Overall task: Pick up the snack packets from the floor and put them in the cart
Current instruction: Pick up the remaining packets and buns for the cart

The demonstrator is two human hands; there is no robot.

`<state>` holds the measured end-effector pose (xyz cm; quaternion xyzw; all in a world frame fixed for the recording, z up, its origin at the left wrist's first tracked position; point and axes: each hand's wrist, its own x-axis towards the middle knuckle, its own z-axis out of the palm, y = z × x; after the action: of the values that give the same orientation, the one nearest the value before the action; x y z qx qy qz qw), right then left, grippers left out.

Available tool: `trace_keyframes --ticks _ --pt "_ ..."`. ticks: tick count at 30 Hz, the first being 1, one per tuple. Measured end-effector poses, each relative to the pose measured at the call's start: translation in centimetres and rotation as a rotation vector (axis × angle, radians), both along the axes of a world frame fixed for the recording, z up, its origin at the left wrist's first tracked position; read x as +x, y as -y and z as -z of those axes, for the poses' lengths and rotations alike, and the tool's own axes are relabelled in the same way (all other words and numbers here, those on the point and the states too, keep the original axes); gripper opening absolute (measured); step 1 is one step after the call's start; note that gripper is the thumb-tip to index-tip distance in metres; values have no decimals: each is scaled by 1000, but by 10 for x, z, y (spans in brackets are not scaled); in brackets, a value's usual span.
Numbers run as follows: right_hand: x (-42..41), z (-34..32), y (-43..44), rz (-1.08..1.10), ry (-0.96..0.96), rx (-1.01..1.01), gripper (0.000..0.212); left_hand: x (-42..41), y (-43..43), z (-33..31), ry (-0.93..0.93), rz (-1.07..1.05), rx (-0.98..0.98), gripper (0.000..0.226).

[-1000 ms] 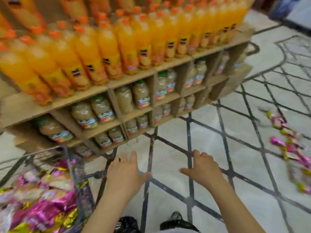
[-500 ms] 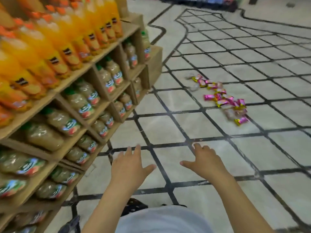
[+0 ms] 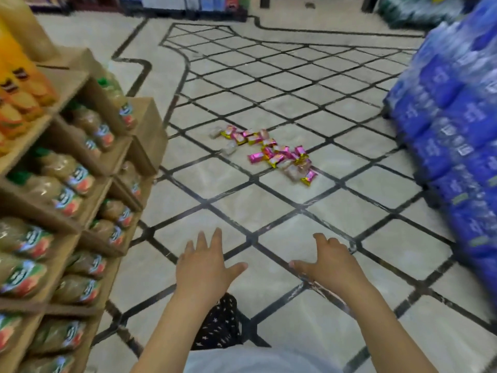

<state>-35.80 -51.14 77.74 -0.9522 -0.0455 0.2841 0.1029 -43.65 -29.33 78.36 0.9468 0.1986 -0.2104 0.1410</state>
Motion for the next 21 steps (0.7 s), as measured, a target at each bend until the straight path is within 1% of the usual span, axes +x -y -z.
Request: trace_keyframes --ticks 4,8,13,16,21 --pt "41 -6 -50 23 -6 -26 93 56 -52 -5 6 32 1 100" --pt "87 -17 -111 15 25 -26 95 104 -113 -14 41 19 6 99" --pt "133 -23 -177 32 74 8 83 151 -175 -10 32 16 4 99" --pt "149 -22 -194 48 72 4 82 172 -198 -6 10 11 -2 99" --pt "176 -18 -194 140 65 -10 80 205 -219 -3 -18 43 -31 99"
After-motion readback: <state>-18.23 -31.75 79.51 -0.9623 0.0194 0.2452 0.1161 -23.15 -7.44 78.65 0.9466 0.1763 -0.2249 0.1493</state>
